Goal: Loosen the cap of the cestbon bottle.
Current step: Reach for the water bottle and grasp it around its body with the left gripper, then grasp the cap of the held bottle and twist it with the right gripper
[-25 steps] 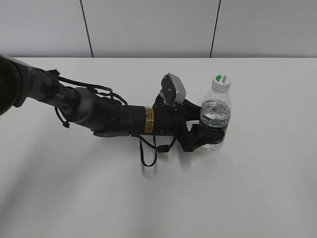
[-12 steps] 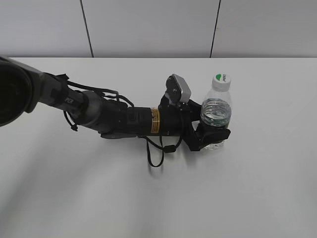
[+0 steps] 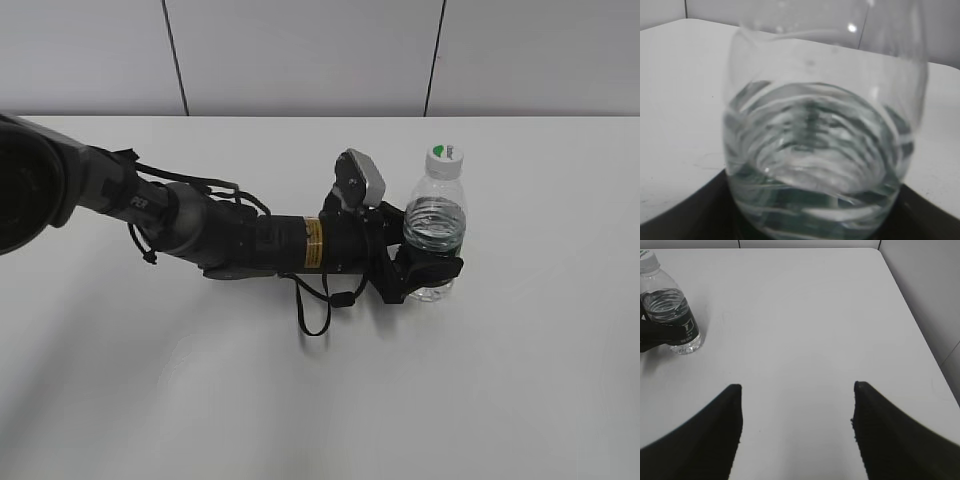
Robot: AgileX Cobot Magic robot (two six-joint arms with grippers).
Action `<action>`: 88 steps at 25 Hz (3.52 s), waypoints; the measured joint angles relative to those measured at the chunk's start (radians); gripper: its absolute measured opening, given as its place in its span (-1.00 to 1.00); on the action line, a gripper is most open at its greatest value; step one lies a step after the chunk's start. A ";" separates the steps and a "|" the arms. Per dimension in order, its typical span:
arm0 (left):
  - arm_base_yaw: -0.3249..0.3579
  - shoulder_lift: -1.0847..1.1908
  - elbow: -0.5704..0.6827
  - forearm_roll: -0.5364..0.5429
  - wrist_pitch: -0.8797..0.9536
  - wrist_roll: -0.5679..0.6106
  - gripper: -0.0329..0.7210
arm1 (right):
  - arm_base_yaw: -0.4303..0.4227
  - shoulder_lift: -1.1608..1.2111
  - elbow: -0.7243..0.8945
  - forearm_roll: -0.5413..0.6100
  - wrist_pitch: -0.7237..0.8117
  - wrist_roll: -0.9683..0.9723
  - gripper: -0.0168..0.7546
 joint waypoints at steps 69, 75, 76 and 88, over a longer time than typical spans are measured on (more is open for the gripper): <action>0.003 0.000 -0.008 0.093 -0.013 0.004 0.47 | 0.325 1.706 -1.050 0.338 0.172 0.045 0.41; 0.003 0.000 -0.008 0.093 -0.013 0.004 0.47 | 0.325 1.718 -1.054 0.373 0.172 0.031 0.41; 0.003 0.000 -0.008 0.093 -0.013 0.004 0.47 | 0.325 1.727 -1.055 0.378 0.172 0.031 0.41; 0.003 -0.001 -0.008 0.095 -0.011 0.004 0.47 | 0.325 1.821 -1.055 0.351 0.172 0.027 0.32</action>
